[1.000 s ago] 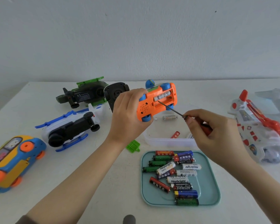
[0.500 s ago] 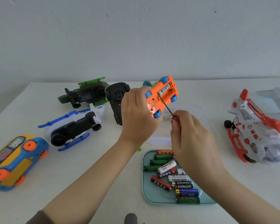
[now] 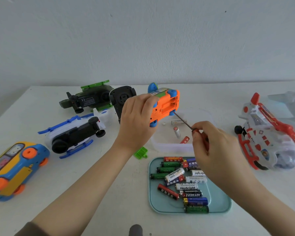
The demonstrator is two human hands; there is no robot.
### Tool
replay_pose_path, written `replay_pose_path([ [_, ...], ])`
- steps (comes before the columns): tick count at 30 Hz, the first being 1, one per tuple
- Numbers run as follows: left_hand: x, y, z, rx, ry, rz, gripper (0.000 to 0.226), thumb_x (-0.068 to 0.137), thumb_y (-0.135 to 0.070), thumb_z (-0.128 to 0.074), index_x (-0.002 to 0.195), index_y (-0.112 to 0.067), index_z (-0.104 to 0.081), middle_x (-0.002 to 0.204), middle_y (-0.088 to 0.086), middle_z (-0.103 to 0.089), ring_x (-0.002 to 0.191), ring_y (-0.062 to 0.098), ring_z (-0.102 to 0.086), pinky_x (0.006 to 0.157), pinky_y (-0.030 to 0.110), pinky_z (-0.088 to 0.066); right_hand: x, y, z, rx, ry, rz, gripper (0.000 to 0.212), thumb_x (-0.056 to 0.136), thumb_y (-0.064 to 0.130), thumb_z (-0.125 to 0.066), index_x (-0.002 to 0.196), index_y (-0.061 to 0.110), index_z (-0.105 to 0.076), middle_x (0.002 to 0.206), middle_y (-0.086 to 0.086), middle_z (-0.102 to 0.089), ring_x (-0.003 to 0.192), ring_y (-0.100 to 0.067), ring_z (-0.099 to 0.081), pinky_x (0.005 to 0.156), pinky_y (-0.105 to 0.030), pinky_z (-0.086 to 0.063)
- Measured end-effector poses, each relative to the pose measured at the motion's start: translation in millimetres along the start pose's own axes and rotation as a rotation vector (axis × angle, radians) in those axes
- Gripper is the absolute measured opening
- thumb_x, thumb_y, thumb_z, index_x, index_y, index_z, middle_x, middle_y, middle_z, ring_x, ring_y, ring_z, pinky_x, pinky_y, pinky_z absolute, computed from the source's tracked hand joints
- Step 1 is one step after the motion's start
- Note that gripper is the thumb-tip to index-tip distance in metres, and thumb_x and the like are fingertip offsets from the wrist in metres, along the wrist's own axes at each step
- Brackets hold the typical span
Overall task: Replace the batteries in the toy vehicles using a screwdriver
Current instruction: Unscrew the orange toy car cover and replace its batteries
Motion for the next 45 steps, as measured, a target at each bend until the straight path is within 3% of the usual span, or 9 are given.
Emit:
replay_pose_path([
  [5, -1.2, 2.5, 9.0, -0.061, 0.010, 0.128, 0.052, 0.063, -0.002, -0.063, 0.113, -0.008, -0.048, 0.108, 0.014, -0.059, 0.099, 0.027, -0.050, 0.090, 0.031, -0.038, 3.0, -2.7, 4.9, 0.037, -0.007, -0.027, 0.010, 0.088, 0.022, -0.056, 0.092, 0.025, -0.065, 0.060, 0.011, -0.062, 0.048, -0.006, -0.055, 0.050, -0.031, -0.049],
  [12, -17.7, 14.6, 45.9, -0.192, -0.062, 0.543, 0.057, 0.067, -0.011, -0.081, 0.112, -0.012, -0.046, 0.099, -0.003, -0.053, 0.082, 0.014, -0.055, 0.063, 0.014, -0.040, 5.4, 0.1, -15.8, 0.554, 0.349, -0.249, 0.008, 0.079, 0.011, -0.070, 0.083, 0.014, -0.063, 0.067, -0.002, -0.073, 0.066, -0.027, -0.070, 0.068, -0.039, -0.057],
  [21, -73.1, 13.7, 100.4, -0.091, -0.123, 0.862, 0.065, 0.062, -0.026, -0.088, 0.104, -0.019, -0.039, 0.086, -0.016, -0.051, 0.070, 0.004, -0.059, 0.057, 0.007, -0.038, -13.8, 39.6, -68.6, 0.195, 0.535, -0.050, 0.013, 0.075, 0.025, -0.070, 0.070, 0.019, -0.058, 0.062, 0.005, -0.066, 0.058, -0.005, -0.060, 0.055, -0.015, -0.046],
  [24, -97.3, 11.3, 106.5, -0.045, -0.084, 0.905, 0.066, 0.061, -0.029, -0.089, 0.106, -0.013, -0.044, 0.084, -0.022, -0.048, 0.071, 0.001, -0.057, 0.059, 0.013, -0.037, -21.1, 53.9, -86.5, 0.153, 0.583, 0.000, 0.015, 0.077, 0.025, -0.066, 0.075, 0.011, -0.060, 0.074, -0.001, -0.067, 0.065, -0.014, -0.062, 0.065, -0.030, -0.053],
  [29, -125.9, 4.8, 109.0, -0.045, -0.001, 0.963, 0.070, 0.059, -0.034, -0.088, 0.107, -0.029, -0.037, 0.088, -0.018, -0.048, 0.074, 0.002, -0.055, 0.059, 0.015, -0.035, -23.0, 58.6, -107.3, 0.088, 0.568, 0.031, 0.027, 0.078, 0.024, -0.062, 0.083, -0.003, -0.060, 0.080, -0.017, -0.066, 0.076, -0.029, -0.061, 0.070, -0.041, -0.050],
  [32, -134.3, 2.4, 106.9, -0.059, 0.049, 0.991, 0.076, 0.058, -0.043, -0.084, 0.119, -0.029, -0.040, 0.103, -0.010, -0.056, 0.087, 0.015, -0.060, 0.067, 0.022, -0.040, -22.0, 57.8, -108.4, 0.028, 0.566, 0.059, 0.027, 0.082, 0.026, -0.060, 0.085, -0.001, -0.063, 0.082, -0.014, -0.067, 0.076, -0.027, -0.061, 0.071, -0.038, -0.049],
  [36, -130.3, -3.7, 104.5, -0.017, 0.126, 0.870, 0.081, 0.065, -0.061, -0.071, 0.131, -0.025, -0.041, 0.115, -0.006, -0.053, 0.098, 0.007, -0.052, 0.072, 0.023, -0.037, -16.5, 52.1, -97.3, 0.083, 0.642, 0.090, 0.019, 0.086, 0.019, -0.052, 0.080, 0.008, -0.067, 0.072, -0.003, -0.068, 0.043, -0.010, -0.054, 0.052, -0.024, -0.048],
  [43, -135.0, -5.0, 103.8, -0.092, 0.178, 0.760, 0.077, 0.083, -0.054, -0.046, 0.146, -0.010, -0.038, 0.129, 0.006, -0.054, 0.112, 0.012, -0.050, 0.082, 0.021, -0.038, 12.7, 27.8, -52.4, -0.236, 0.540, 0.296, 0.021, 0.093, 0.028, -0.050, 0.100, 0.032, -0.070, 0.057, 0.021, -0.039, 0.054, 0.004, -0.039, 0.052, -0.008, -0.026],
  [45, -134.8, -2.7, 103.9, -0.111, 0.176, 0.740, 0.077, 0.084, -0.052, -0.046, 0.147, -0.009, -0.036, 0.129, 0.007, -0.054, 0.111, 0.004, -0.045, 0.085, 0.008, -0.034, 13.5, 23.5, -46.6, -0.341, 0.540, 0.325, 0.025, 0.096, 0.032, -0.046, 0.110, 0.036, -0.066, 0.061, 0.022, -0.035, 0.061, 0.001, -0.040, 0.054, -0.013, -0.029],
])
Point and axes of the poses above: each hand's wrist, its own x-axis towards the middle knuckle, its own z-axis out of the back of the hand, y = z × x, the point moved 5 cm from there along x, towards the middle knuckle
